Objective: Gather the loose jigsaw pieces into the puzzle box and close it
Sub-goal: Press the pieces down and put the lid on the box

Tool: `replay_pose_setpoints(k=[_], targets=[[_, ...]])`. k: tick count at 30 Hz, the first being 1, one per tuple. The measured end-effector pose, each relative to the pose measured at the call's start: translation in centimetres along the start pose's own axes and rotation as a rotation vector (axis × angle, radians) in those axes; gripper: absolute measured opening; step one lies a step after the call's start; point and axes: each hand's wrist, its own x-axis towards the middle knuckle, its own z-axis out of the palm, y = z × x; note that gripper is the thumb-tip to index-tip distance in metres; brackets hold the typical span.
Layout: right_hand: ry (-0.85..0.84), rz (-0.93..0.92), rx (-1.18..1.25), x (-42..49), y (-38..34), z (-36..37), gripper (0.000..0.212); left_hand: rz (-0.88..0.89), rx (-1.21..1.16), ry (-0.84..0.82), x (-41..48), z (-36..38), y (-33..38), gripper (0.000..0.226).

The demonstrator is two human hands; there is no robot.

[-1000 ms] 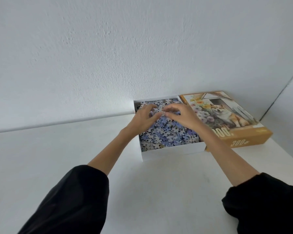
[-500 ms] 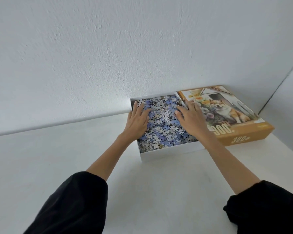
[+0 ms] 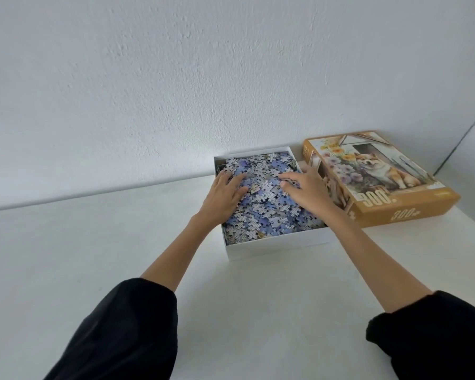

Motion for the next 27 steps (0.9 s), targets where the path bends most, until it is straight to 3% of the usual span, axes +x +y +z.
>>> replay_pose_setpoints(k=[9,16,27], targets=[[-0.05,-0.003,0.065,-4.9,-6.8,4.1,0.041,-0.003,-0.062,0.035,-7.4,-3.9,-4.3,0.036],[-0.076,-0.036,0.176,-8.1,-13.0,7.8,0.039,-0.221,-0.331,0.29,-14.7,-7.9,-6.4,0.035],[-0.119,-0.102,0.211,-13.8,-21.4,13.5,0.035,-0.369,-0.309,0.282,-24.4,-13.7,-12.7,0.042]])
